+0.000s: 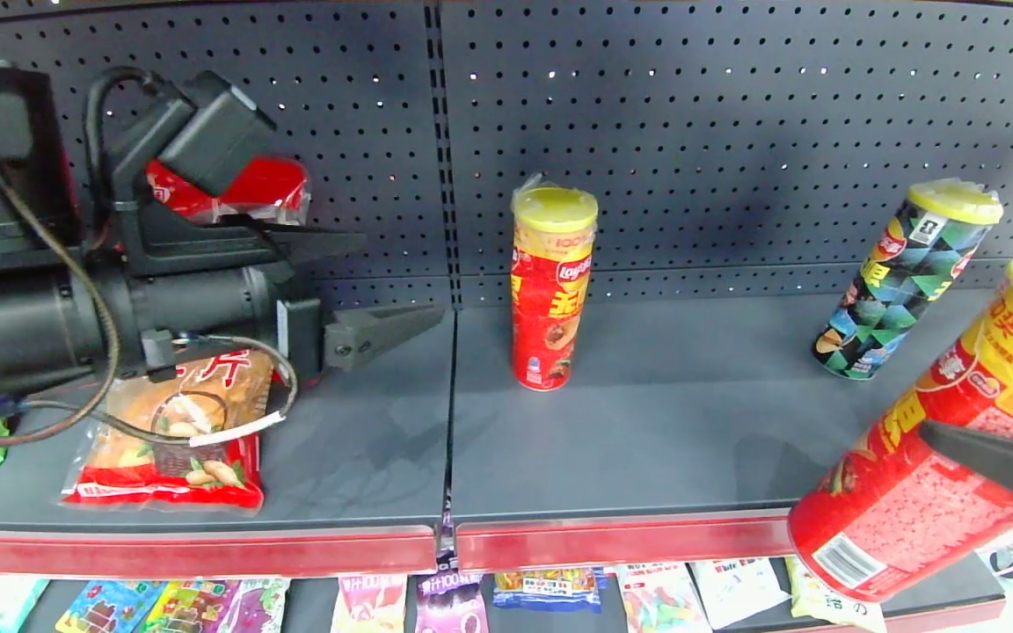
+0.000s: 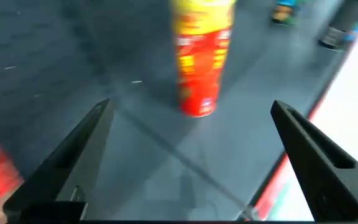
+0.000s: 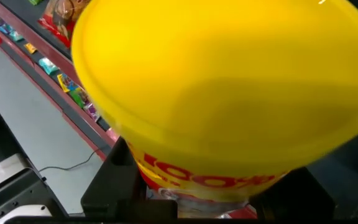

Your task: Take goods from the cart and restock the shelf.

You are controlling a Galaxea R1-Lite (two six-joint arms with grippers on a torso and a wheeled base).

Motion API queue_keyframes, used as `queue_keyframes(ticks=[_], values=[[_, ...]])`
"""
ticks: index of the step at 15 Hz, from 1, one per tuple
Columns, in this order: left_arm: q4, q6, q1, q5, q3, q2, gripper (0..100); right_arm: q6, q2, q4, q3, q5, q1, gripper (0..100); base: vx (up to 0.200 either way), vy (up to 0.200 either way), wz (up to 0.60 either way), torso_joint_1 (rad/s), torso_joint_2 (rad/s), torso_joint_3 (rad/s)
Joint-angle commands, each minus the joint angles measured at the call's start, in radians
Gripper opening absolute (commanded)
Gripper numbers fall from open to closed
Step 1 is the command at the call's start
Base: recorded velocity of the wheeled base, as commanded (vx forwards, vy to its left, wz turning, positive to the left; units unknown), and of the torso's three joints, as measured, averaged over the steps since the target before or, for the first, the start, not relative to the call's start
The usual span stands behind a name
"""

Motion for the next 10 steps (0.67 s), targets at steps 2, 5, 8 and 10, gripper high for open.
queue_keyframes(ticks=[2,5,8,10], values=[[-0.011,0.003,-0.014,-0.019,-0.069,0.133,100,0.000,0.022,0.001,-0.005,0.001,0.000,0,0.000,0.000,0.00,0.000,0.00,0.000],[-0.028,0.003,-0.055,-0.004,-0.145,0.225,100,0.000,0.020,0.001,0.007,-0.002,-0.004,0,0.000,0.000,0.00,0.000,0.00,0.000],[-0.030,0.003,-0.101,0.068,-0.207,0.289,100,0.001,0.027,0.001,0.007,-0.005,-0.007,0,0.000,0.000,0.00,0.000,0.00,0.000],[-0.028,0.002,-0.116,0.094,-0.253,0.318,100,0.001,0.027,0.001,0.007,-0.007,-0.007,0,0.000,0.000,0.00,0.000,0.00,0.000]])
